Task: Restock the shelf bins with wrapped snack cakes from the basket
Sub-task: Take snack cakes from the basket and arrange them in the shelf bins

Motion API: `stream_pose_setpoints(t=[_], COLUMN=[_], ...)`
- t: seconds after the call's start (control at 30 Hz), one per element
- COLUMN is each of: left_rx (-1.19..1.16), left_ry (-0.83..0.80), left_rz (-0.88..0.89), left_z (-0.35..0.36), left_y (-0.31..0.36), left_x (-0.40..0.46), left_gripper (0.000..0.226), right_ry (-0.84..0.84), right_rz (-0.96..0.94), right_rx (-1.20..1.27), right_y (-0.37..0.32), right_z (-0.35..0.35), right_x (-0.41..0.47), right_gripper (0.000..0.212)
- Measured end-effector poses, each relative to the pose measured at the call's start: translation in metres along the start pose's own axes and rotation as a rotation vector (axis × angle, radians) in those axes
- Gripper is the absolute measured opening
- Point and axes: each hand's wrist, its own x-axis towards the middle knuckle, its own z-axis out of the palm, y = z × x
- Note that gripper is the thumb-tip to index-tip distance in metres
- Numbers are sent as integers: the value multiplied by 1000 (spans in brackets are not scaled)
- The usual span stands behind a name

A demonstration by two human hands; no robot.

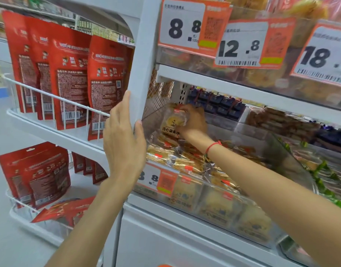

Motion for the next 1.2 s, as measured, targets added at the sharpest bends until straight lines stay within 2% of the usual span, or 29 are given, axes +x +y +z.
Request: stream_pose_setpoints(t=[0.1,0.2,0.3,0.4,0.47,0.57,0.67,0.77,0.93,1.07,1.2], left_rx=[-13,-15,-21,8,7,-65,-60,64,301,445,564], left_ry=[-3,-34,-66,-49,-27,-87,-278,-538,-1009,-1333,-1669], left_rz=[8,18,13,1,15,54,57,44,76,97,13], left_z=[-1,-5,-10,-16,-21,-32,-43,-53,-55,-45,-26], left_y=[1,-2,-2,7,22,51,79,98,105,87,50], left_x=[-1,0,-1,-9,-20,-38,-61,-84,-145,-205,-267], left_gripper=[61,62,60,52,45,34,24,20,23,30,35], right_ry=[-6,-86,-242,-292,-289,-289,-331,-405,-582,-832,-993], right_rz=[-42,-54,-66,-66,-91,-199,-237,-239,-179,-51,96], right_rx=[-21,-18,6,26,63,-5,-45,-36,-122,-283,-330], right_y=[2,2,3,-2,-3,6,24,40,93,140,185], right_z=[8,9,-4,-26,-50,-91,-128,-160,-169,-143,-109], right_x=[3,8,12,-8,-36,-79,-123,-169,-248,-313,-371], right_gripper=[49,49,68,82,70,44,23,11,14,21,25])
